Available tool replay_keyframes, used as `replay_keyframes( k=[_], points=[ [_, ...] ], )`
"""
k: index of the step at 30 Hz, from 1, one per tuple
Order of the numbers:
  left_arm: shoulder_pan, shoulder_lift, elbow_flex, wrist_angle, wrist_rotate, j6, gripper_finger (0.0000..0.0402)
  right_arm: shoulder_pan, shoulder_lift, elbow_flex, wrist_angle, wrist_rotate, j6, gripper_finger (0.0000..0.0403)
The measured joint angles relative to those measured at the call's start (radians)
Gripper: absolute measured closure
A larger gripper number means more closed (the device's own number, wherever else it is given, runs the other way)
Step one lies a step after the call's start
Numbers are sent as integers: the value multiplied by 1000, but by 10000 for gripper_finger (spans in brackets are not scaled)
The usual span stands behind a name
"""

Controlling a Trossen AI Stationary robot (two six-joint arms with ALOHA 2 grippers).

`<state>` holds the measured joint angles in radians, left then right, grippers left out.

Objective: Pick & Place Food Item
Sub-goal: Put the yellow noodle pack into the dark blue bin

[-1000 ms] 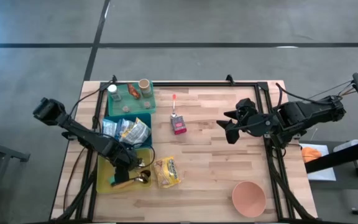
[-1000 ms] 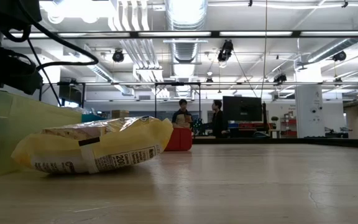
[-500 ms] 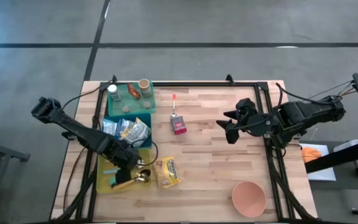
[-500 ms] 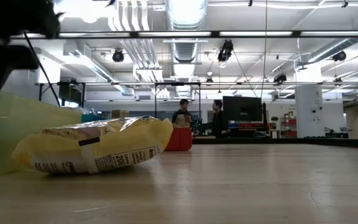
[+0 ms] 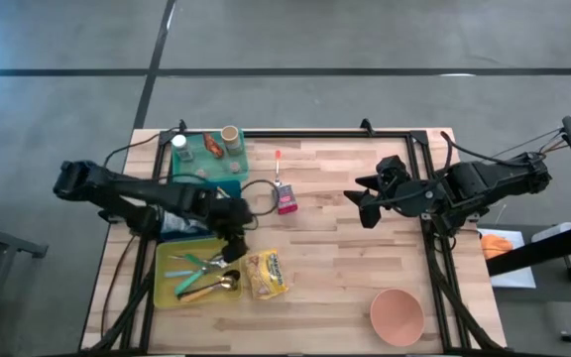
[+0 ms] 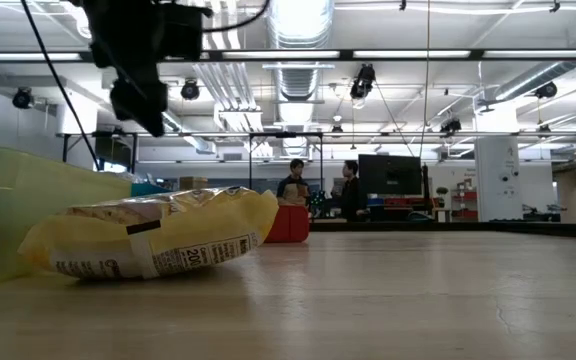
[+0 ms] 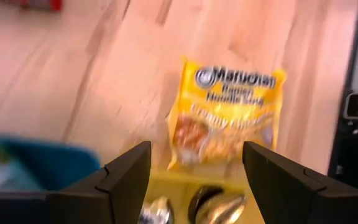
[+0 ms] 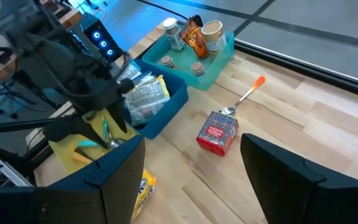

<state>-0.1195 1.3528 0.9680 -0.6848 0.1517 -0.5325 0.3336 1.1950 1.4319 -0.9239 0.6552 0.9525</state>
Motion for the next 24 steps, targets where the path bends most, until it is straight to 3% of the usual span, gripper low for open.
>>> replay_keyframes(
  k=[15, 24],
  points=[
    [37, 249, 101, 61, 95, 269, 143, 0, -2, 0, -4, -5, 38, 140],
    [57, 334, 167, 53, 108, 335, 143, 0, -2, 0, -4, -5, 39, 140]
  ],
)
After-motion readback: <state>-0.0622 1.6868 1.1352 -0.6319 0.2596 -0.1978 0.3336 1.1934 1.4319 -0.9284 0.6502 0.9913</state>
